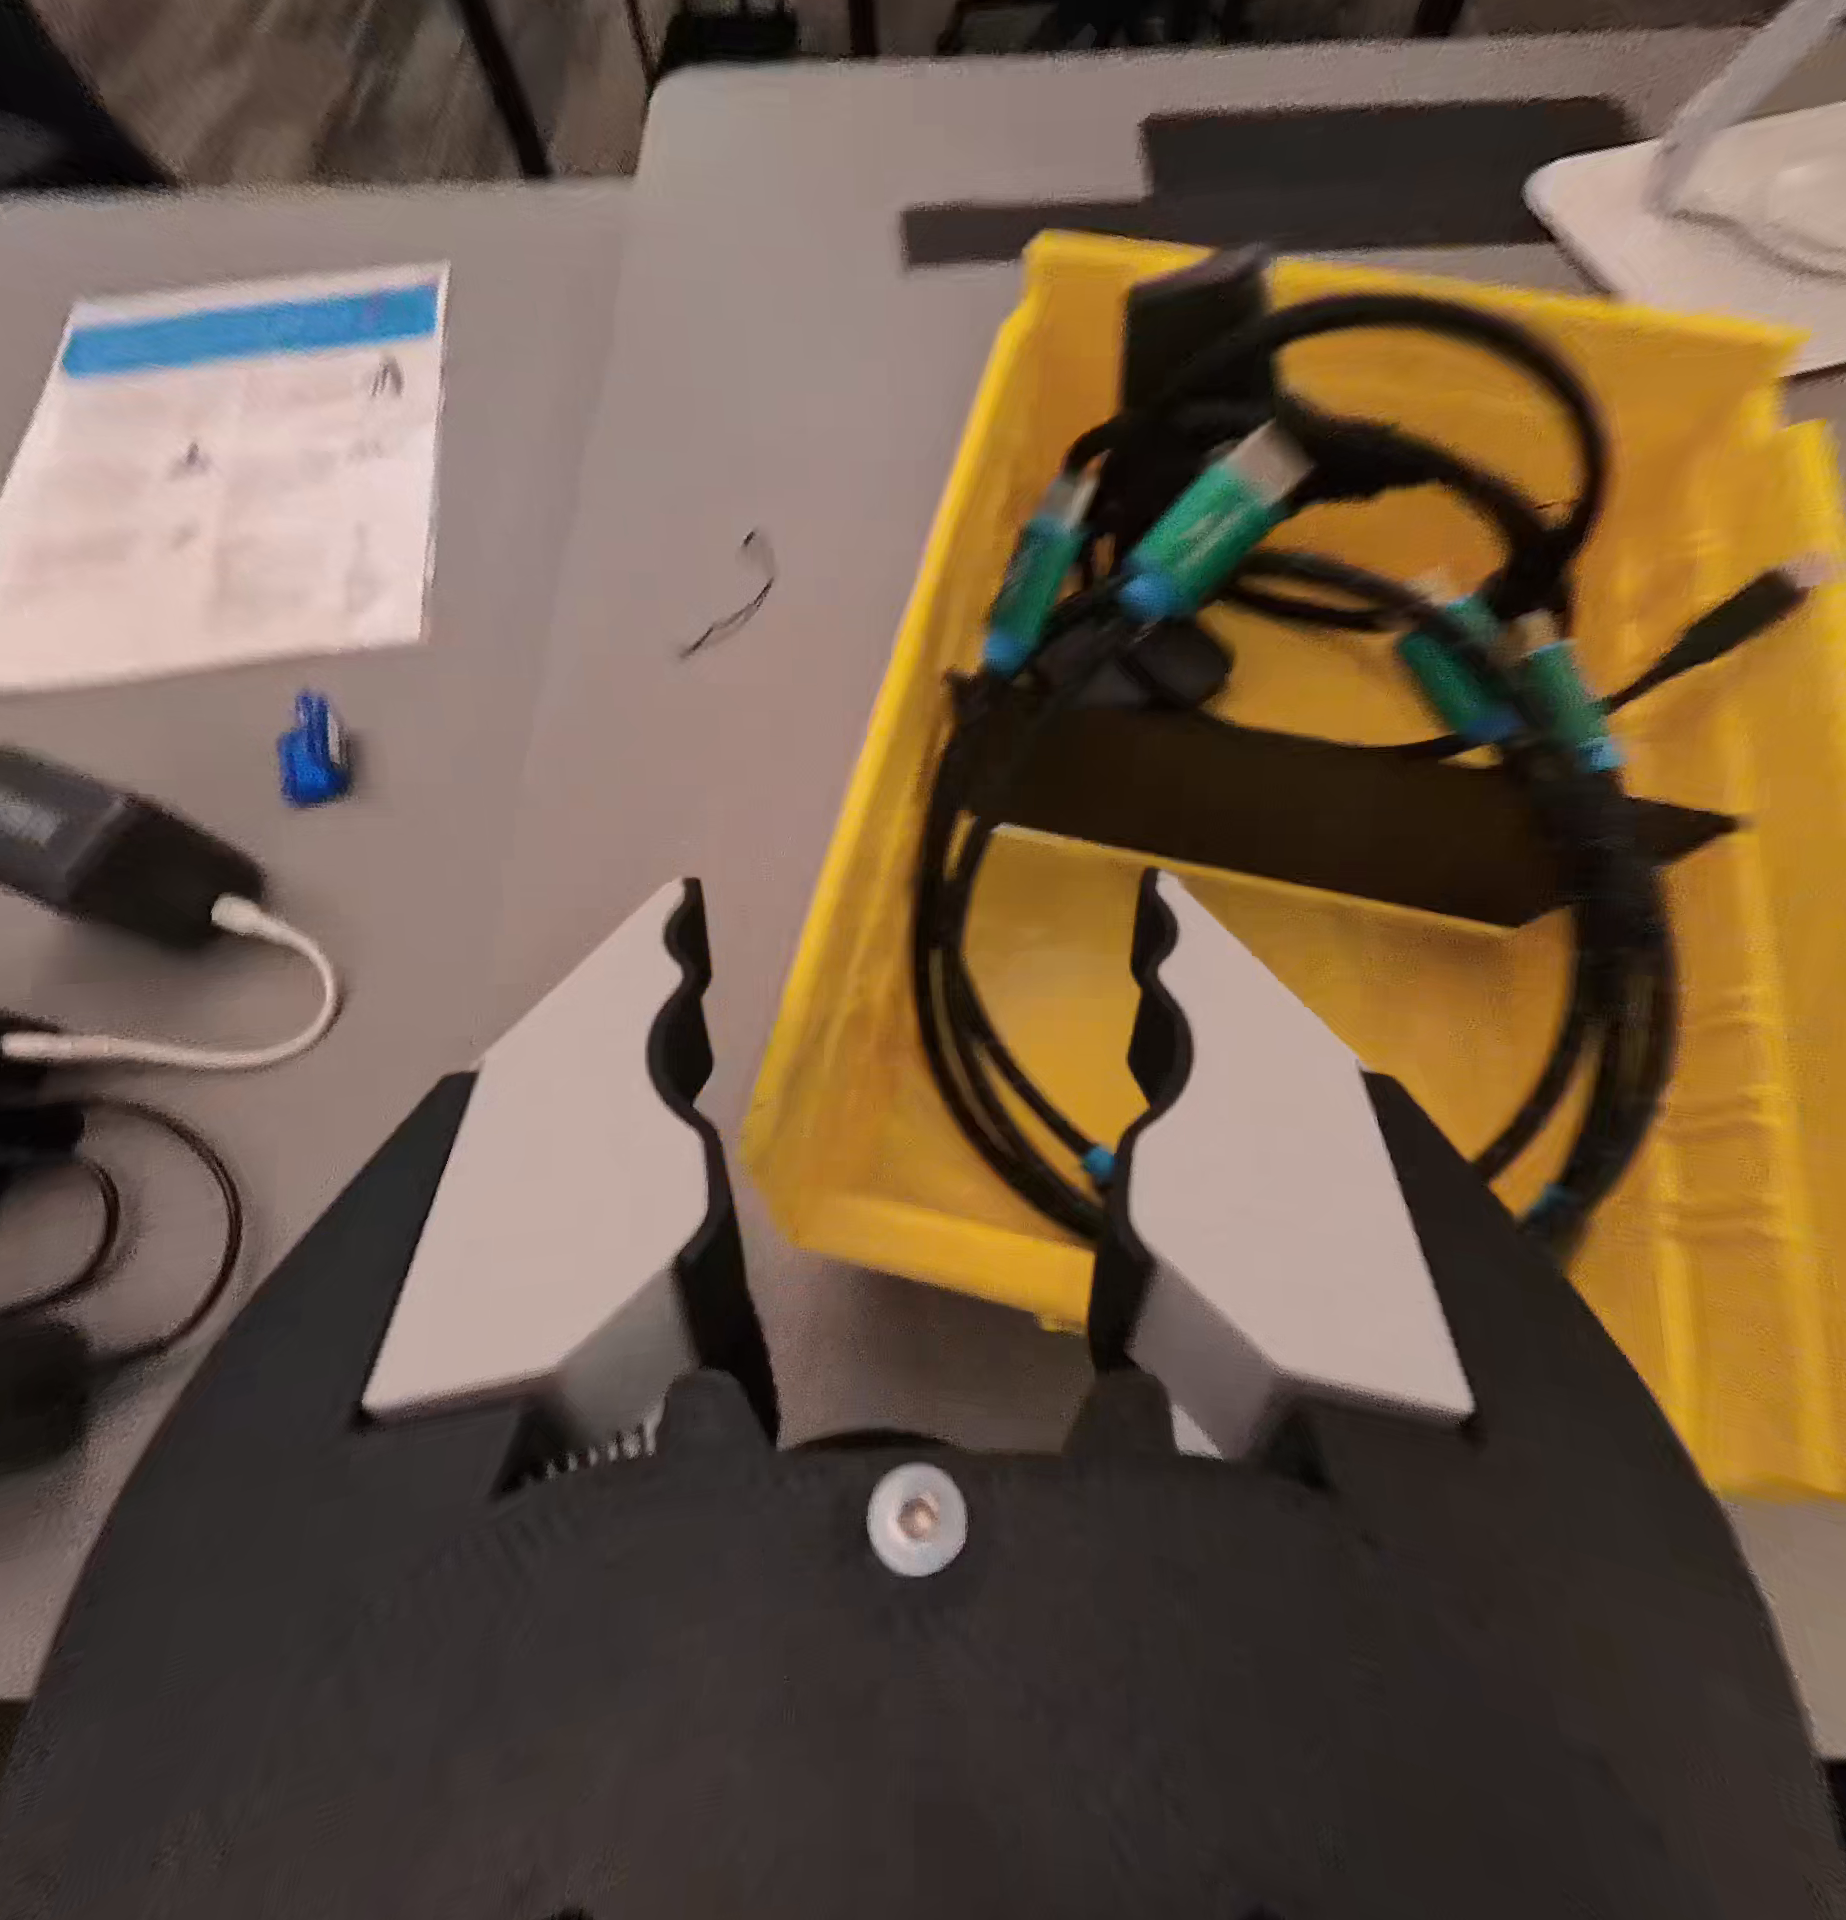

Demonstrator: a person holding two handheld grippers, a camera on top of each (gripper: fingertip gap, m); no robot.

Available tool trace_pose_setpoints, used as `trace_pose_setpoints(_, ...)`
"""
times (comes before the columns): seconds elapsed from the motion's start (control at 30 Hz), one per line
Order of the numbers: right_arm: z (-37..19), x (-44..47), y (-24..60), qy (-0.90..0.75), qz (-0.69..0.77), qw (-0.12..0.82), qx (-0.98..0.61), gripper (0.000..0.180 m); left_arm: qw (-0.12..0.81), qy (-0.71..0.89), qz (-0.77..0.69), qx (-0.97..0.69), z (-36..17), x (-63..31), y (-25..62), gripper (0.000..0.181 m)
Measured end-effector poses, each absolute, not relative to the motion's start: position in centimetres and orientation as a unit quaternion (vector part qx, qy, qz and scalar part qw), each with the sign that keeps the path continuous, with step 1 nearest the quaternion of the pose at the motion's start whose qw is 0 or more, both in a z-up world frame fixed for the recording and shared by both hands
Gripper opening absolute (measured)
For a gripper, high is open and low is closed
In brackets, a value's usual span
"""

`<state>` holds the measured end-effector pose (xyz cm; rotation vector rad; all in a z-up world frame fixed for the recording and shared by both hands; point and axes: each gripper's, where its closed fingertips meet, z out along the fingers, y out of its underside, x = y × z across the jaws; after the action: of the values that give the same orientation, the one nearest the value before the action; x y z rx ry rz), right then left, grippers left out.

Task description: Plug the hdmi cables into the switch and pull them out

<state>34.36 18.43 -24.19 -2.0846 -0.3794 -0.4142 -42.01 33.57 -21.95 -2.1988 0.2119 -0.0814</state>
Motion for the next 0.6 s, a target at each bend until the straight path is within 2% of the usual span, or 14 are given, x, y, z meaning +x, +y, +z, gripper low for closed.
trace_pose_setpoints(0.23,-24.5,35.6,19.0,-0.204,-0.200,0.449,-0.847,0.067,0.392,0.052,-0.070,-0.916,-28.6,-44.2,33.8,0.083)
trace_pose_setpoints(0.37,-24.7,36.0,19.5,-0.218,-0.210,0.447,-0.842,0.070,0.393,0.055,-0.111,-0.911,-29.1,-42.9,34.1,0.055)
trace_pose_setpoints(0.43,-24.8,36.3,19.7,-0.224,-0.217,0.446,-0.839,0.071,0.397,0.047,-0.153,-0.904,-28.9,-42.4,33.9,0.025)
trace_pose_setpoints(0.47,-24.9,36.4,19.8,-0.228,-0.220,0.445,-0.838,0.071,0.401,0.043,-0.171,-0.899,-28.8,-42.1,33.7,0.018)
trace_pose_setpoints(0.6,-25.0,36.8,20.0,-0.243,-0.224,0.443,-0.833,0.073,0.405,0.055,-0.150,-0.900,-28.6,-42.1,32.8,0.009)
